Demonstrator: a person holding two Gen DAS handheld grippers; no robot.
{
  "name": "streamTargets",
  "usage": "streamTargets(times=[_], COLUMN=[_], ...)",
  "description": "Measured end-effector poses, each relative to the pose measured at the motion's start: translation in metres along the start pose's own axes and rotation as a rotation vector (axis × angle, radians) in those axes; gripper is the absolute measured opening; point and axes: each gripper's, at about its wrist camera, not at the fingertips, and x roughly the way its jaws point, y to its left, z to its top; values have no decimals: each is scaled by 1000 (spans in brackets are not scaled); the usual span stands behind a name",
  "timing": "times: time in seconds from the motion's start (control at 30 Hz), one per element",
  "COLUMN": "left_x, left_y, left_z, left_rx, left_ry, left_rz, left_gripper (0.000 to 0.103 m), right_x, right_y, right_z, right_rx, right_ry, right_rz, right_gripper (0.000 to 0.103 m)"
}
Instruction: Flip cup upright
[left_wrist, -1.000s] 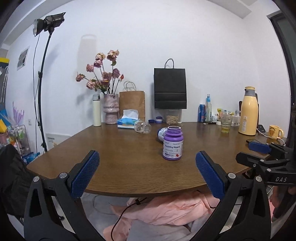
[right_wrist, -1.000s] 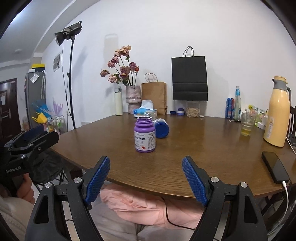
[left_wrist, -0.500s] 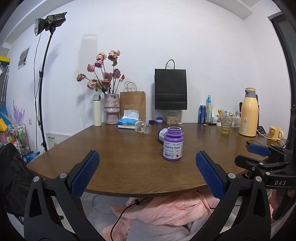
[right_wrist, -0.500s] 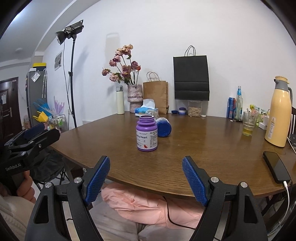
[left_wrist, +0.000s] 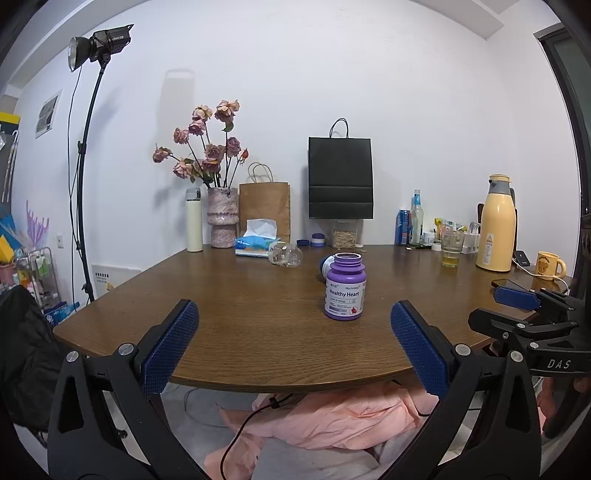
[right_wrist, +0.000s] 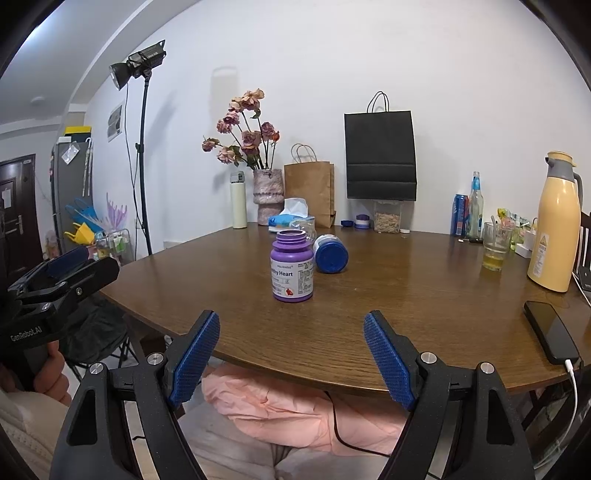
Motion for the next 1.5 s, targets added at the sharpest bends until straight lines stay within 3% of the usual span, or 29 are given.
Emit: streamTargets(times=[1.5], left_x=[-1], left_y=[1], left_z=[5], left_rx=[2], left_ry=[-8], left_rz=[5], left_gripper=[103], right_x=[1], right_y=[0], right_z=[0], right_rx=[1], right_ry=[2], right_rz=[-4], right_gripper=[85])
